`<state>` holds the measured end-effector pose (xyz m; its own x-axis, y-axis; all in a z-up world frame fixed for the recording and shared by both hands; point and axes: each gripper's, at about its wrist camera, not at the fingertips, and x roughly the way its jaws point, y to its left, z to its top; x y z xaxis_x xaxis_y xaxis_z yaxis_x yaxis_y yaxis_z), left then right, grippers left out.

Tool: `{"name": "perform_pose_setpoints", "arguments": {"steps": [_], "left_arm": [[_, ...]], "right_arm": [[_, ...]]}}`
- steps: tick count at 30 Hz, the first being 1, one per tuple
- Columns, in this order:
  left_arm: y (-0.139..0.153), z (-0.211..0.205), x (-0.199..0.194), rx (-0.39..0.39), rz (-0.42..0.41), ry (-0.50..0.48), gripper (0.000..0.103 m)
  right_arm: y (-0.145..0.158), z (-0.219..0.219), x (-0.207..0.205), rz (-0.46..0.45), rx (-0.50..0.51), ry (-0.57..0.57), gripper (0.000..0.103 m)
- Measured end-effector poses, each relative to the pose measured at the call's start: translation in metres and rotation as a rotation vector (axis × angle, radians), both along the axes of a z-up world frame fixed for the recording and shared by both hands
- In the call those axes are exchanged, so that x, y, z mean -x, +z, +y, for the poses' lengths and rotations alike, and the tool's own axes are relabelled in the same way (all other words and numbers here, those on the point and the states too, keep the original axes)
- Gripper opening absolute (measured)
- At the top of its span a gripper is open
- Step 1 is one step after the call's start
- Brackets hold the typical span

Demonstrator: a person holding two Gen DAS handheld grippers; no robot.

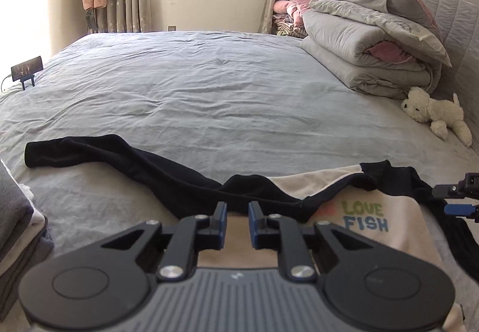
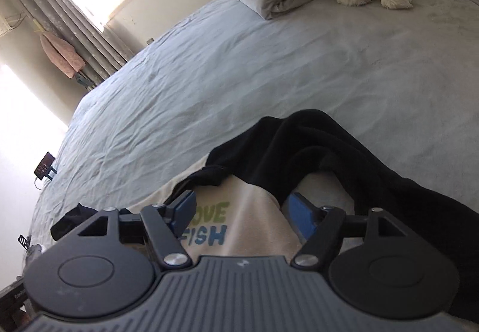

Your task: Fold clothes

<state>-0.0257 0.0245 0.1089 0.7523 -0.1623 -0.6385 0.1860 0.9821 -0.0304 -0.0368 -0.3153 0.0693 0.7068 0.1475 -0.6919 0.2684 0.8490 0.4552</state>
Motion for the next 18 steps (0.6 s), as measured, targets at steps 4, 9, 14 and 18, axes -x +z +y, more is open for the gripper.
{"name": "perform_pose_setpoints", "arguments": {"steps": [4, 9, 14, 18], "left_arm": [[-0.015, 0.001, -0.020, -0.042, 0.039, -0.067, 0.012], [-0.031, -0.010, -0.041, 0.022, 0.137, -0.156, 0.012], [-0.053, -0.017, -0.061, 0.050, 0.206, -0.192, 0.012], [-0.060, -0.015, -0.089, 0.122, 0.241, -0.186, 0.012]], "right_arm": [[0.007, 0.005, -0.008, -0.070, 0.034, 0.093, 0.066], [-0.010, 0.016, -0.042, -0.002, -0.027, 0.191, 0.066], [-0.034, 0.024, -0.076, 0.081, -0.014, 0.220, 0.066], [-0.041, 0.023, -0.093, 0.083, -0.062, 0.213, 0.066]]}}
